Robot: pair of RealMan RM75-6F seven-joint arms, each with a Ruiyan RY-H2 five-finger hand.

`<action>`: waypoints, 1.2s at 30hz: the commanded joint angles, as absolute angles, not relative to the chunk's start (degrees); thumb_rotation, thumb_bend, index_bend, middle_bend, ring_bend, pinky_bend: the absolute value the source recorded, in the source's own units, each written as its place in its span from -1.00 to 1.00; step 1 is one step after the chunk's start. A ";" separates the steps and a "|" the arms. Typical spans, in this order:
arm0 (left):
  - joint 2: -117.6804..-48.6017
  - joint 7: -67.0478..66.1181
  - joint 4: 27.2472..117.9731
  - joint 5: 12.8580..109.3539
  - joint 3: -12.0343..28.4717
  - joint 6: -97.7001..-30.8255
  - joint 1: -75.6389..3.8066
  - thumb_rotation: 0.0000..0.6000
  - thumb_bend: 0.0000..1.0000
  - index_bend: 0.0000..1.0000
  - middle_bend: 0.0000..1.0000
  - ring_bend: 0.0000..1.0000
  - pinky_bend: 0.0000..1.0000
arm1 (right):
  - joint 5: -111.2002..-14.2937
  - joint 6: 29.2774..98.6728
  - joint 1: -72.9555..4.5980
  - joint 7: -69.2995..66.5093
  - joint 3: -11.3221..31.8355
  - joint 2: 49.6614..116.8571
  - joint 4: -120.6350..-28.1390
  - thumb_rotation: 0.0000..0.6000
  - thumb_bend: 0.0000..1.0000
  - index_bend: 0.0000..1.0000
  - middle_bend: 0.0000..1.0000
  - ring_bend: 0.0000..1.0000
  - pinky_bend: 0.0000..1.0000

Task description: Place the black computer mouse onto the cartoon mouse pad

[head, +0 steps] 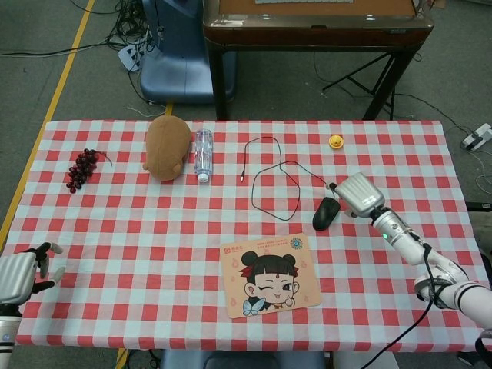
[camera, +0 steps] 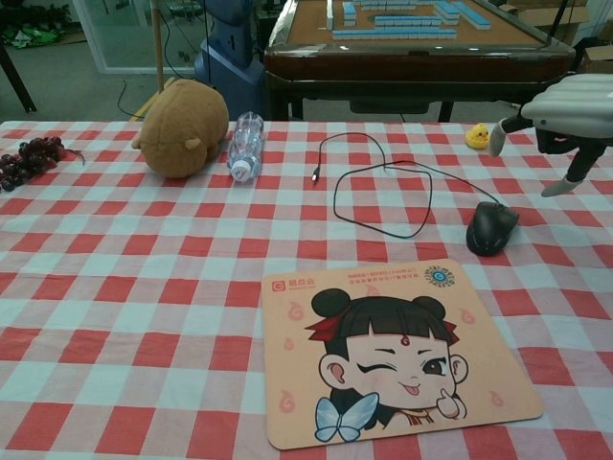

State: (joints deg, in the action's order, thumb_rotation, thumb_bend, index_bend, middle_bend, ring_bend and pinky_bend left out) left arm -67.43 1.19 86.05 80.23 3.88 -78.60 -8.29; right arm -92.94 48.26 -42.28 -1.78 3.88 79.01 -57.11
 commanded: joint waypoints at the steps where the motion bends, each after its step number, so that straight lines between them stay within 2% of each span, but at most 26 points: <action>1: -67.48 1.18 85.93 80.12 3.94 -78.55 -8.34 1.00 -0.40 0.08 0.56 0.13 0.24 | -92.23 46.83 -43.14 -2.17 3.21 80.04 -56.07 1.00 -1.00 -0.40 1.00 1.00 1.00; 13: -67.48 2.02 85.55 80.09 4.02 -78.65 -8.32 1.00 -0.40 0.08 0.56 0.13 0.24 | -92.00 44.27 -44.88 -3.26 0.76 82.18 -53.81 1.00 -0.97 -0.37 1.00 1.00 1.00; 20: -67.75 2.72 85.08 80.61 3.89 -78.75 -8.41 1.00 -0.39 0.09 0.56 0.13 0.24 | -92.12 43.25 -45.85 -3.46 -0.36 84.24 -52.23 1.00 -0.82 -0.37 1.00 1.00 1.00; 31: -67.70 3.36 84.74 80.14 3.97 -78.35 -8.45 1.00 -0.40 0.09 0.56 0.13 0.24 | -91.90 42.24 -46.98 -3.84 -1.35 86.92 -49.63 1.00 -0.78 -0.37 1.00 1.00 1.00; 36: -67.60 3.55 84.72 79.97 4.03 -78.32 -8.42 1.00 -0.40 0.09 0.56 0.13 0.24 | -91.66 41.86 -47.26 -3.94 -1.70 87.56 -48.91 1.00 -0.77 -0.30 1.00 1.00 1.00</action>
